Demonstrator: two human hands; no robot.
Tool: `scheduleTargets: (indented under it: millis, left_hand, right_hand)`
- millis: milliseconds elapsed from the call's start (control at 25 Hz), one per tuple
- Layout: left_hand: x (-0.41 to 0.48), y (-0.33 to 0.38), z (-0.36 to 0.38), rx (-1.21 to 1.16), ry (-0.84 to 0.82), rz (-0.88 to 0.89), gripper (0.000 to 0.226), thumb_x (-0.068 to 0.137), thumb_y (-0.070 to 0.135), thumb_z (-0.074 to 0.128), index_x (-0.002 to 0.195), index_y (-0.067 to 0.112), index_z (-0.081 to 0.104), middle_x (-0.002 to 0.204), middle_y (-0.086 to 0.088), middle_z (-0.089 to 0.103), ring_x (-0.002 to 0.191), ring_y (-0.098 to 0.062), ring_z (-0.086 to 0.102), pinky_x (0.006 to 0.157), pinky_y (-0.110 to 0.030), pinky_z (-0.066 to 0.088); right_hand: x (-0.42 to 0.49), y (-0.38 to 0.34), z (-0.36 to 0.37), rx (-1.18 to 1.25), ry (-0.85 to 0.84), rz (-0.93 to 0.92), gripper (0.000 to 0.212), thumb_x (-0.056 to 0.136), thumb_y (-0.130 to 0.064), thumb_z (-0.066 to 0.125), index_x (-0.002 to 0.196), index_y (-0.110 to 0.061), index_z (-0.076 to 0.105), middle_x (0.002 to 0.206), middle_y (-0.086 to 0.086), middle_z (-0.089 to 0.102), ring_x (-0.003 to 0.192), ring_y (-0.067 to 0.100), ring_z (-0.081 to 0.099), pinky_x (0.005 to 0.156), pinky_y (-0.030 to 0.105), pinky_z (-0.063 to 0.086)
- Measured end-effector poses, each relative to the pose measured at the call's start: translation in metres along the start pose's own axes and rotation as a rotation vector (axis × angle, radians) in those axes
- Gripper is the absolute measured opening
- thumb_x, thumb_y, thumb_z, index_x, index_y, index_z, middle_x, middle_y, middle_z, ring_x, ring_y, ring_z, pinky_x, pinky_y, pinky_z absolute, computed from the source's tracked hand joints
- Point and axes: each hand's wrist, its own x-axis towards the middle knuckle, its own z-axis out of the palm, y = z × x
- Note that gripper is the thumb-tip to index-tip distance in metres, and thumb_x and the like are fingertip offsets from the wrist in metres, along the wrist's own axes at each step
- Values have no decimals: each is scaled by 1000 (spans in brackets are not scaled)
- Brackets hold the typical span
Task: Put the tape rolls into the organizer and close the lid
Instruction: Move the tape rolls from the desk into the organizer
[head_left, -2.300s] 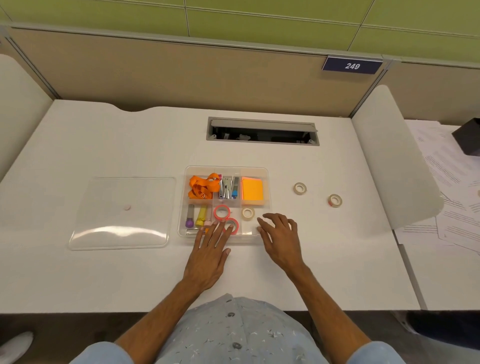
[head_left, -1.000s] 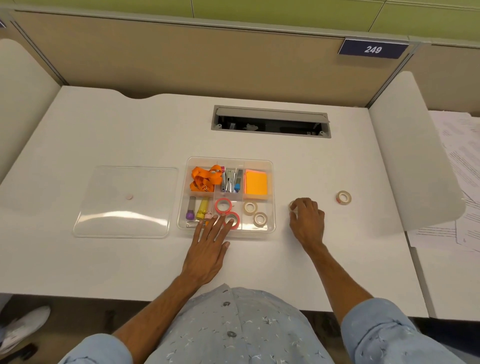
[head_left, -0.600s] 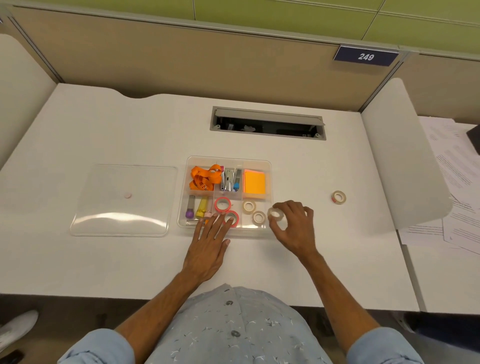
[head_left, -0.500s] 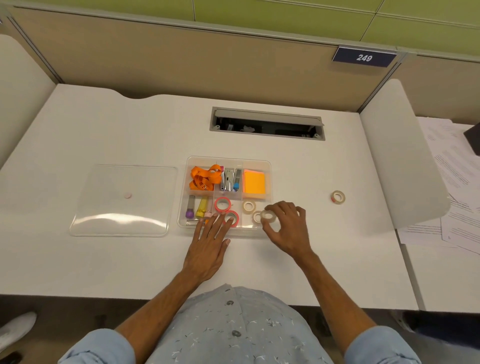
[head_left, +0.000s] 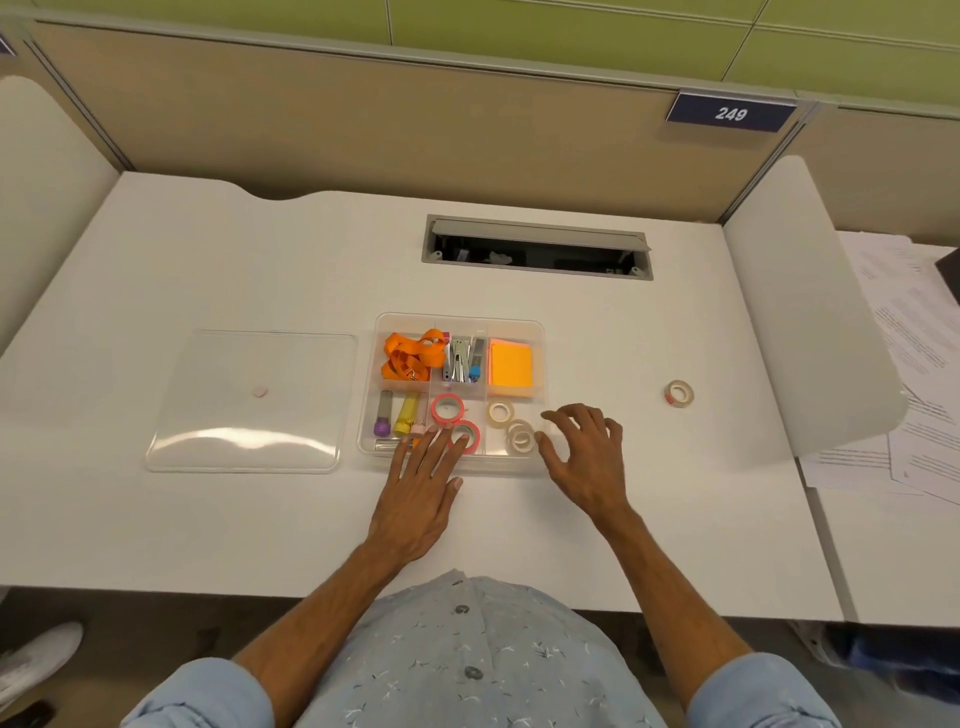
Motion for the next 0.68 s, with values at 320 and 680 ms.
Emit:
scheduleTargets:
  millis: [320,680]
  left_hand:
    - [2,1,3,23,-12,-22,61,111,41,43,166,24,24,175,-4,24,164,-28,17,135,-58,14]
    - [3,1,6,61,-35,-43,60,112,42,39,167,25,22,176,-3,23,165,-27,17,133,-61,19]
  right_hand:
    - [23,59,-20,72,104,360,36,104,-25,58,139,-21,64,143,2,59,139,26,50,115,49,38]
    - [40,105,-34,-13,-5,574,64,95,-16,63,155,-6,41,164,16,37,151,36,36,125,57,30]
